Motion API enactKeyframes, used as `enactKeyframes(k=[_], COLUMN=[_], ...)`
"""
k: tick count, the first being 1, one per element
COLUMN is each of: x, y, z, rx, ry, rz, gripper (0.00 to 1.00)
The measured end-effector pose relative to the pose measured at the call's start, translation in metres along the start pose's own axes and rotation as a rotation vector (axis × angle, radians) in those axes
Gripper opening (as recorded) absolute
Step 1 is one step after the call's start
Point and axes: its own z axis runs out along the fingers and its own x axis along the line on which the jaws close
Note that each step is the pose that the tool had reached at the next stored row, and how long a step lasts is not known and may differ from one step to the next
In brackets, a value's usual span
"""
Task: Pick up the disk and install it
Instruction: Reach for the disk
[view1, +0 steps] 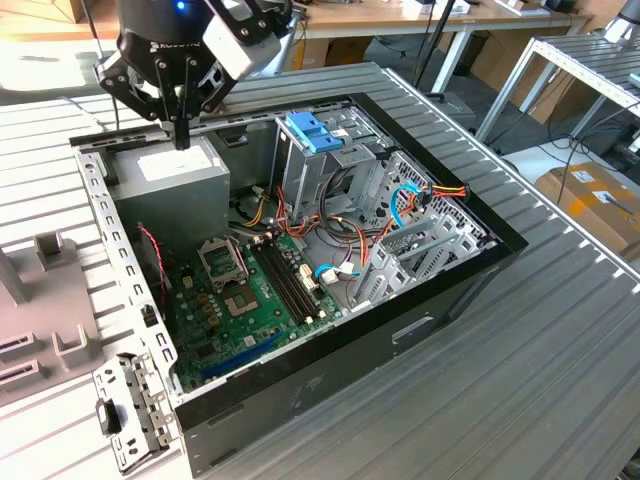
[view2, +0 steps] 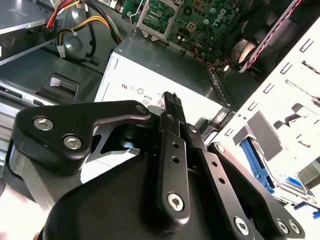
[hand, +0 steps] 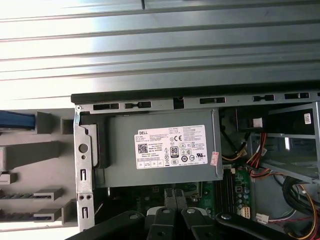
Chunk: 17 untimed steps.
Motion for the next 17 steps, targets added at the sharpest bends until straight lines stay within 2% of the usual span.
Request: enactKeyframes(k=[17], x=[0.0067], y=[-0.0005], z=[-0.0002], rx=[0.0000], ry=[-0.0001], rz=[0.000], gripper=[0.11])
